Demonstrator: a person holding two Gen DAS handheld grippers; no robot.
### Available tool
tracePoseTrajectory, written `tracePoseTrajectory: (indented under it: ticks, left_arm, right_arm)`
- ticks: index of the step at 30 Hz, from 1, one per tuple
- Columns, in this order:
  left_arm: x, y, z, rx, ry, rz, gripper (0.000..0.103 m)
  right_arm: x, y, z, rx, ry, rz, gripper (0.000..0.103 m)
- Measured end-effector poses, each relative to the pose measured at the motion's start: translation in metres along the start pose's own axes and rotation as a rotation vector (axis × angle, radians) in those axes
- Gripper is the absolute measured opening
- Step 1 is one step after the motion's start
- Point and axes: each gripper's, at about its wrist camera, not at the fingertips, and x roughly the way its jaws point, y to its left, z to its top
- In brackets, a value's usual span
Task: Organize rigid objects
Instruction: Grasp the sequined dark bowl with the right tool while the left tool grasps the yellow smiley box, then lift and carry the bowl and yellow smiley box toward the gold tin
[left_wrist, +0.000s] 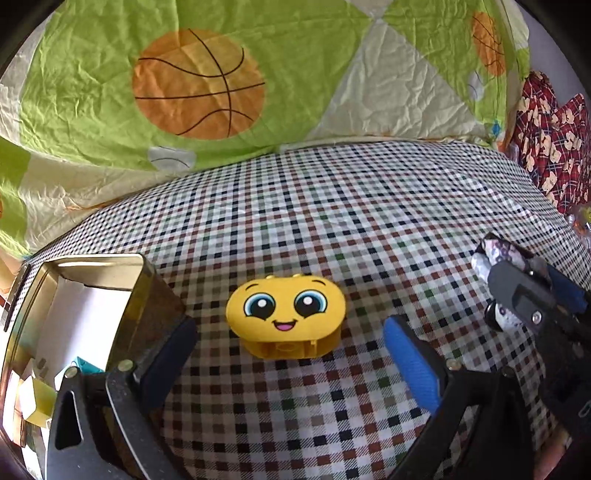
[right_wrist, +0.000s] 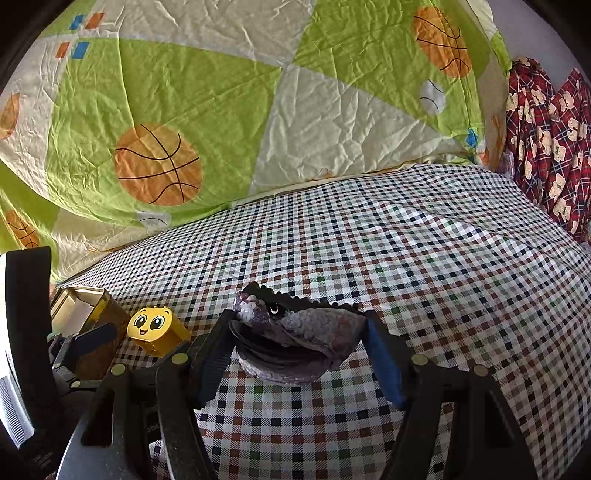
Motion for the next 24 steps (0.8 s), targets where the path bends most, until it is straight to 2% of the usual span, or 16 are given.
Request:
tracePoseTrajectory:
  ticks: [3,5,7,8,13,24]
  left_arm:
    - [0.003,-0.003,0.006,0.027,-0.029,0.002,0.101]
    - [0.011,-0.005,0.007,0.035,0.016,-0.034,0.088]
    - [0.019,-0.001,0.007,0.021,0.054,-0.069,0.066]
    - [0.020,0.002,0.006,0.003,0.062,-0.094,0.064]
    - [0.007,0.012,0.001,-0.050,0.007,-0.121,0.064]
    - [-0.034,0.019,-0.015,-0.076,-0.148,-0.045,0.064]
  right_arm:
    - [0.000,0.000,0.000,-0.007,0.000,0.003,0.070]
    - [0.000,0.000,-0.001,-0.004,-0.007,0.004,0.070]
    - [0.000,-0.001,-0.001,-0.004,-0.004,0.006,0.070]
    - [0.000,0.000,-0.001,-0.006,-0.006,0.007,0.070]
    - [-0.005,0.001,-0.003,-0.012,-0.033,0.010,0.070]
    - [-0.012,0.006,-0.003,-0.039,-0.072,0.016,0.070]
